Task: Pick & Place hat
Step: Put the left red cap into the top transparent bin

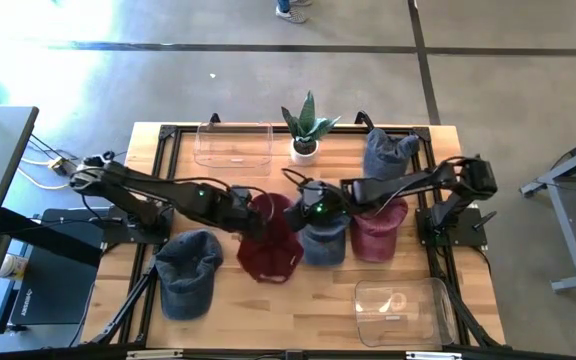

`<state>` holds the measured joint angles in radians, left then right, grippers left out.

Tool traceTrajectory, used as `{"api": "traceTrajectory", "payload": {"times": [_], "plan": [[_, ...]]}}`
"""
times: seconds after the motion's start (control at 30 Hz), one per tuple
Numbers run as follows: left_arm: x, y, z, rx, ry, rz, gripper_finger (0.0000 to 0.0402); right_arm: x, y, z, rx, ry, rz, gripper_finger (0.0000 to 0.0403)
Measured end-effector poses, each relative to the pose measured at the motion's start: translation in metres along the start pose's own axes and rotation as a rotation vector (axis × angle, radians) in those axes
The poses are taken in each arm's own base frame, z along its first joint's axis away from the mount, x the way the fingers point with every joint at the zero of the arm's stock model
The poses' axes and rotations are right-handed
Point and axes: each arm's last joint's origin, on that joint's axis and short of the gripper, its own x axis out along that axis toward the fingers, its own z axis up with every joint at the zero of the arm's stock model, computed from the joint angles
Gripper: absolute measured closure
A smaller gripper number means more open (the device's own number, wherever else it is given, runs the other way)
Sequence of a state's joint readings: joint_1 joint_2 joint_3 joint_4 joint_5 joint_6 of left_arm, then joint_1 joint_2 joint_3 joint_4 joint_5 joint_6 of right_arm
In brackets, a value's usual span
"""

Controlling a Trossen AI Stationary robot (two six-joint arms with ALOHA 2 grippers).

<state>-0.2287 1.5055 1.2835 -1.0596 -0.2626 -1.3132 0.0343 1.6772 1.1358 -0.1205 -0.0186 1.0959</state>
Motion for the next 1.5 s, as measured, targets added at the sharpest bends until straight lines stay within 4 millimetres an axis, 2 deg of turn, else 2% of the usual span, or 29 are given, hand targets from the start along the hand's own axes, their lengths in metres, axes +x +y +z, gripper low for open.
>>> {"api": "traceTrajectory", "payload": {"times": [0.17, 0.33, 0.43, 0.57, 0.67, 0.77, 0.87, 0.93, 1.07, 1.17, 1.33, 1.5], "plan": [[0.005, 0.003, -0.002, 0.055, 0.059, 0.037, 0.034, 0.016, -0.007, 0.004, -0.009, 0.018, 0.021, 0.0386], [0.007, 0.008, 0.0, 0.062, 0.066, 0.091, 0.0262, 0.023, -0.018, 0.01, -0.021, 0.041, -0.013, 0.0341], [0.002, 0.014, 0.002, 0.051, 0.07, 0.11, 0.0228, 0.019, -0.023, 0.018, -0.051, 0.02, -0.034, 0.0301], [-0.018, 0.026, 0.004, 0.022, 0.063, 0.082, 0.0208, 0.003, -0.022, 0.028, -0.101, 0.022, -0.033, 0.026], [-0.033, 0.034, 0.006, 0.009, 0.051, 0.032, 0.0207, -0.017, -0.011, 0.03, -0.184, 0.044, 0.037, 0.0249], [-0.05, 0.045, 0.007, -0.004, 0.037, -0.01, 0.0208, -0.033, 0.01, 0.024, -0.327, 0.095, 0.135, 0.0249], [-0.062, 0.055, 0.004, 0.008, 0.021, -0.028, 0.0209, -0.041, 0.037, 0.011, -0.506, 0.139, 0.234, 0.0252], [-0.069, 0.059, 0.001, 0.022, -0.002, -0.039, 0.0209, -0.037, 0.053, 0.0, -0.608, 0.156, 0.256, 0.0252], [-0.075, 0.067, -0.014, 0.077, -0.023, -0.056, 0.0209, -0.018, 0.079, -0.021, -0.735, 0.164, 0.252, 0.0242], [-0.069, 0.074, -0.03, 0.12, -0.004, -0.054, 0.0209, 0.003, 0.094, -0.024, -0.754, 0.178, 0.257, 0.0227], [-0.058, 0.08, -0.053, 0.169, 0.015, -0.052, 0.0209, 0.053, 0.103, -0.024, -0.816, 0.269, 0.232, 0.0209], [-0.054, 0.084, -0.071, 0.221, 0.043, -0.051, 0.0209, 0.093, 0.113, -0.033, -0.935, 0.334, 0.221, 0.0216]]}}
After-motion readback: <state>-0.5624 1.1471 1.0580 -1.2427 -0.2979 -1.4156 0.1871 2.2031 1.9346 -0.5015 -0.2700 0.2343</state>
